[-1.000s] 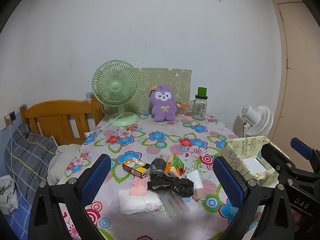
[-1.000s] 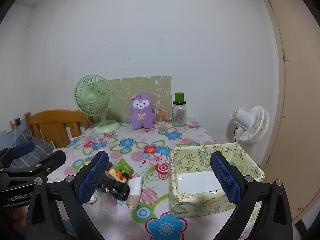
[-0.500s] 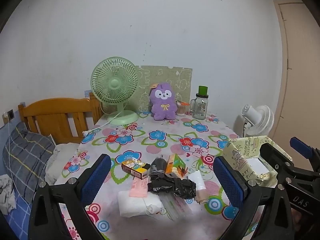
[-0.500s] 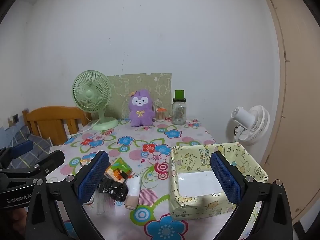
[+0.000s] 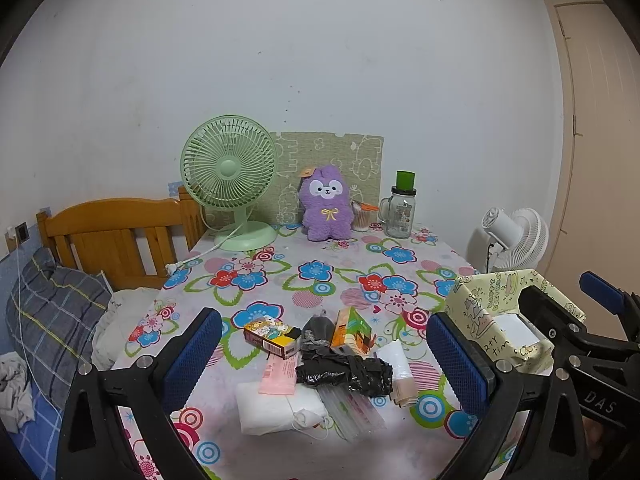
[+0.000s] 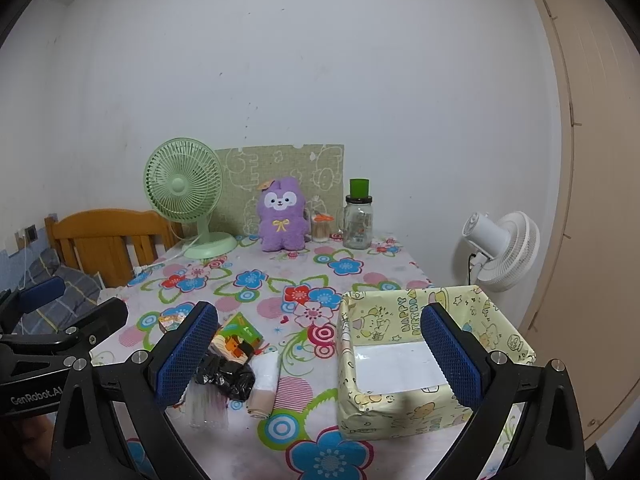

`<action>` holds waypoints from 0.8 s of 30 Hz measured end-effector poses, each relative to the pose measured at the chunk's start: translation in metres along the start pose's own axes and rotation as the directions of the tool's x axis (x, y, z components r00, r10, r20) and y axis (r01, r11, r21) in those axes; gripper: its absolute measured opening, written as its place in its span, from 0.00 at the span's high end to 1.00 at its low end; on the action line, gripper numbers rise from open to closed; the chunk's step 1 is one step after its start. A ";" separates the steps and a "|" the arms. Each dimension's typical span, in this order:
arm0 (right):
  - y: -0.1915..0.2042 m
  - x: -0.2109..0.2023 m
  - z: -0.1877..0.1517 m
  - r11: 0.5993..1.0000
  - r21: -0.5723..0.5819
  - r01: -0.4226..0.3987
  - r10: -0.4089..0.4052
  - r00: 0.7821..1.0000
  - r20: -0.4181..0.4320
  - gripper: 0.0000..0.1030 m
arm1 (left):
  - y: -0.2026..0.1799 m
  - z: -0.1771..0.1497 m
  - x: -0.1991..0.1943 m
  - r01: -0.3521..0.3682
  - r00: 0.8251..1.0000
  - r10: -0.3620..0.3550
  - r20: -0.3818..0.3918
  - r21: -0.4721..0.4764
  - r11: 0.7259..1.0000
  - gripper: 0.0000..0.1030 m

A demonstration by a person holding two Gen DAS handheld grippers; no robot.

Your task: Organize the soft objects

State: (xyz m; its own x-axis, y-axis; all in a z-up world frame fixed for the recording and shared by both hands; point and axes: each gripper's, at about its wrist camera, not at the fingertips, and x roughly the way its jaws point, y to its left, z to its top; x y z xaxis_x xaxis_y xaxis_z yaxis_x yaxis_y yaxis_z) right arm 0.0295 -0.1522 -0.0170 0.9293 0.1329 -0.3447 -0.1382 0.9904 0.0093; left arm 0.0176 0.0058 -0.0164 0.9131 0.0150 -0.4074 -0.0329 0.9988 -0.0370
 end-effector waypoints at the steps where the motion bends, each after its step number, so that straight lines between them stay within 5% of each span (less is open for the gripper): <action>1: 0.001 0.000 0.001 1.000 -0.001 0.001 -0.001 1.000 -0.001 0.00 | 0.000 0.000 0.000 0.001 1.000 -0.001 0.001 0.002 1.000 0.00; 24: -0.001 -0.004 0.002 1.000 -0.004 0.000 0.000 1.000 0.010 0.00 | 0.001 0.006 -0.006 0.002 1.000 -0.002 0.008 0.008 1.000 0.00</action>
State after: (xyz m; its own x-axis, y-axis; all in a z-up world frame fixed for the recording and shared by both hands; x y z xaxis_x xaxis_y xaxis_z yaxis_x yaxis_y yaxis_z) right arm 0.0267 -0.1541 -0.0133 0.9328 0.1336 -0.3348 -0.1398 0.9902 0.0057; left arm 0.0144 0.0071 -0.0085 0.9163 0.0133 -0.4002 -0.0278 0.9991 -0.0305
